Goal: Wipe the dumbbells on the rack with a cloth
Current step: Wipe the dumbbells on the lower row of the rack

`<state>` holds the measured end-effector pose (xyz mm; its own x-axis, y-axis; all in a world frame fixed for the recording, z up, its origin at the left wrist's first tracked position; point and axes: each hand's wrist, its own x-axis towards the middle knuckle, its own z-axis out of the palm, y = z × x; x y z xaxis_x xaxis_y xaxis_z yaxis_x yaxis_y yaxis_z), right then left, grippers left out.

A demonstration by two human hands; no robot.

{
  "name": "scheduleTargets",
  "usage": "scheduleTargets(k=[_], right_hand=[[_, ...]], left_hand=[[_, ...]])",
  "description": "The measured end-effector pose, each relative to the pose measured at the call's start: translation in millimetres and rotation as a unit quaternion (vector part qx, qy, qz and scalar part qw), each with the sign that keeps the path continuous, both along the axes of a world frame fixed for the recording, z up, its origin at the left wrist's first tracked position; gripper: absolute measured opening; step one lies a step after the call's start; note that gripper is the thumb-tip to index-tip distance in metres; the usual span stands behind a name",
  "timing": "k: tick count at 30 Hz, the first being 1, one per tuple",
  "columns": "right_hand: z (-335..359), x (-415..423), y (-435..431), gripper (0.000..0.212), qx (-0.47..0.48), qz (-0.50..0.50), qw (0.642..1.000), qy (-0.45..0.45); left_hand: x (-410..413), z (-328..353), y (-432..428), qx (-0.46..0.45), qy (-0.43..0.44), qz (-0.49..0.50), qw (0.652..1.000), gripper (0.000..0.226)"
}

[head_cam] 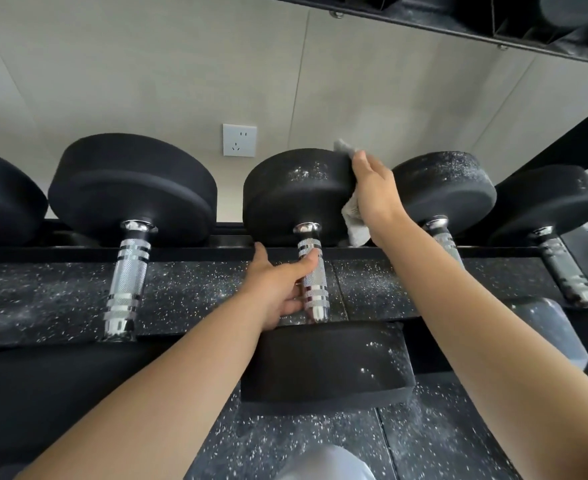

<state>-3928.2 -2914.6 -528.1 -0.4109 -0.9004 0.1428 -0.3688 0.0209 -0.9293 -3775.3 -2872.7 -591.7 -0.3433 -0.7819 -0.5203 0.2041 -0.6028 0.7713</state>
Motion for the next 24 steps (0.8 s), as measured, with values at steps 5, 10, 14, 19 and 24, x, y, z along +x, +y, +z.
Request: scheduleTargets(k=[5, 10, 14, 19, 24], right_hand=[[5, 14, 1, 0.041, -0.093, 0.020, 0.934, 0.344], [-9, -12, 4, 0.034, 0.052, -0.016, 0.990, -0.130], [-3, -10, 6, 0.039, 0.109, -0.061, 0.988, -0.096], [18, 26, -2, 0.058, -0.051, 0.060, 0.861, 0.503], [27, 4, -25, 0.044, -0.138, 0.263, 0.827, 0.477]], left_hand=[[0, 4, 5, -0.022, -0.006, -0.034, 0.999, 0.042], [-1, 1, 5, -0.070, -0.033, -0.049, 0.996, 0.017], [-4, -3, 5, -0.119, -0.065, -0.043, 0.990, 0.019], [-5, -7, 2, -0.157, -0.091, -0.050, 0.982, 0.021], [-5, -10, 1, -0.167, -0.088, -0.051, 0.981, 0.021]])
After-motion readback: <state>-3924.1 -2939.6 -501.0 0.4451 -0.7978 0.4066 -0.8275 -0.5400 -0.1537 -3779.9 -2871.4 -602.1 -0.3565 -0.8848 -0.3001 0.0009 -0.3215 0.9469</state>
